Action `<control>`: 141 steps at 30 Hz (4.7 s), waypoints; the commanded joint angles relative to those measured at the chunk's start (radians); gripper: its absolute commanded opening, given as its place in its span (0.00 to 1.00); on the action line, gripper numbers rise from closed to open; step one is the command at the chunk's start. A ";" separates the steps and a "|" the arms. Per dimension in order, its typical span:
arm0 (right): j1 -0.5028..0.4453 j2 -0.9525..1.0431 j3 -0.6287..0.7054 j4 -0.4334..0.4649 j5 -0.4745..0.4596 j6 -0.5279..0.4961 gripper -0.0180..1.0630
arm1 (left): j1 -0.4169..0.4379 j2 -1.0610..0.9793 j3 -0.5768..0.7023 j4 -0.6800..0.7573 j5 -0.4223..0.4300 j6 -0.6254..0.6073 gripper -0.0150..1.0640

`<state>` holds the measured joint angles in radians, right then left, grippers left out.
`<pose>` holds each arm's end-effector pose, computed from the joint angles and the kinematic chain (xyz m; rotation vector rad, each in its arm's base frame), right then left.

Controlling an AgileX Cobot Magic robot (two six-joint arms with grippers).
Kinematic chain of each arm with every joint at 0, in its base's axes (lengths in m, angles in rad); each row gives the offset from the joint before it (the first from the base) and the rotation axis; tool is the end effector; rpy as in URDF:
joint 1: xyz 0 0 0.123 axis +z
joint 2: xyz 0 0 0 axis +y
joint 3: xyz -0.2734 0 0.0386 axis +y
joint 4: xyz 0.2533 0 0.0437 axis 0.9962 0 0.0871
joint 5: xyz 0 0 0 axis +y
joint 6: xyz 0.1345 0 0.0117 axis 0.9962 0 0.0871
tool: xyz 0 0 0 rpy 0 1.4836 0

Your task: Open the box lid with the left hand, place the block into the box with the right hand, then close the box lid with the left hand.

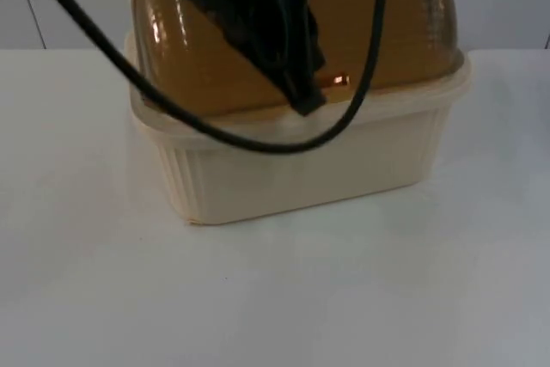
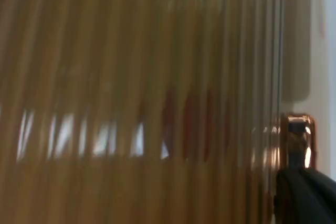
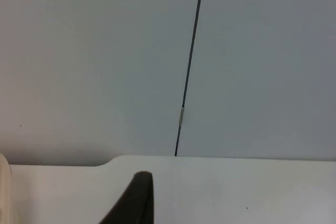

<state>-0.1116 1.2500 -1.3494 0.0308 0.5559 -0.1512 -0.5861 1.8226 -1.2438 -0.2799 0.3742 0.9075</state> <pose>0.3222 -0.0339 0.4145 -0.0239 1.9423 -0.1415 0.3505 -0.2491 0.1750 1.4355 1.9479 -0.0952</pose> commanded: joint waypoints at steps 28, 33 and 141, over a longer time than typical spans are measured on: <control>-0.004 -0.010 -0.005 -0.002 -0.004 0.005 0.99 | 0.239 -0.493 0.049 -0.496 -0.256 -0.019 0.01; -0.004 -0.010 -0.005 -0.002 -0.004 0.005 0.99 | 0.480 -0.515 0.049 -0.497 -0.247 -0.189 0.01; 0.308 -1.130 0.178 -0.112 0.240 -0.021 0.99 | 0.574 -1.701 0.167 0.349 0.311 -0.894 0.97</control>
<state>0.2055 0.1338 -1.1761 -0.0665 0.7836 -0.1740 -0.0258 0.1479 -1.0686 0.0351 0.6637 0.0267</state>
